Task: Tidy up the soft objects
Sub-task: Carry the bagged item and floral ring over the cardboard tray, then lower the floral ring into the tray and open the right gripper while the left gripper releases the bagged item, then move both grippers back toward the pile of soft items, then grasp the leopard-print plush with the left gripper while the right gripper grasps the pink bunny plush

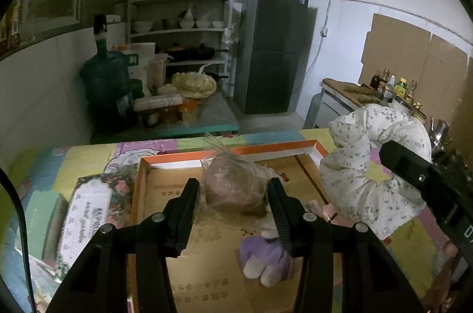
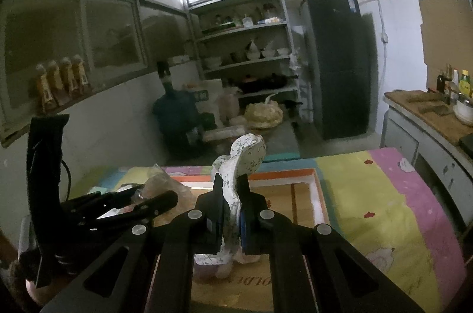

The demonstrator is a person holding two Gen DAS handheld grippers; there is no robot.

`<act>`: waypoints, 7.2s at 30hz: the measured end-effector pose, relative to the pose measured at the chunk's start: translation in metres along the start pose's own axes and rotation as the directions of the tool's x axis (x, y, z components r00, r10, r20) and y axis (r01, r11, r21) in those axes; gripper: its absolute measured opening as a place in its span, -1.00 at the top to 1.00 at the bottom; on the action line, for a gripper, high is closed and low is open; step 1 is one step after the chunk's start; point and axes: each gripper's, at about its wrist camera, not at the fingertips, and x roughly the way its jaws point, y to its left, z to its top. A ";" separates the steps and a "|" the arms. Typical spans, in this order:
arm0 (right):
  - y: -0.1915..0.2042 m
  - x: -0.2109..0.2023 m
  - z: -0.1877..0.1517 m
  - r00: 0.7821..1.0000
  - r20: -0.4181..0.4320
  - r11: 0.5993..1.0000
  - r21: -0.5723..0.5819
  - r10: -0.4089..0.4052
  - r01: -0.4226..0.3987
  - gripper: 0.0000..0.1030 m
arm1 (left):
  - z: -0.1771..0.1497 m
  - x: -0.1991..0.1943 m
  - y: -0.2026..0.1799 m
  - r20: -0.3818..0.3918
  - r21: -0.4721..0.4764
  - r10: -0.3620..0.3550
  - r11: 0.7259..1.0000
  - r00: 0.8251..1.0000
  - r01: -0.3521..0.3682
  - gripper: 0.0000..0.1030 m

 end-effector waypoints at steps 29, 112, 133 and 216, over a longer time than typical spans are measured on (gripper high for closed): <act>-0.040 0.077 -0.014 0.990 -0.139 0.998 0.069 -0.005 0.015 0.85 | -0.002 0.079 -0.003 -0.142 -0.028 -0.036 0.999 0.989 0.032 0.07; 0.123 -0.054 -0.020 0.999 0.039 0.999 -0.041 -0.015 0.017 -0.36 | -0.025 -0.163 0.077 0.248 -0.035 0.108 0.994 0.963 -0.102 -0.71; 0.192 -0.055 -0.047 0.999 0.014 0.995 -0.099 0.032 -0.030 -0.36 | -0.065 -0.197 0.140 0.228 -0.074 0.187 0.982 0.955 -0.174 -0.71; 0.269 0.034 -0.123 0.935 -0.255 0.960 -0.067 0.246 -0.271 0.69 | -0.190 -0.160 0.258 0.019 -0.199 -0.045 0.979 0.999 0.048 0.89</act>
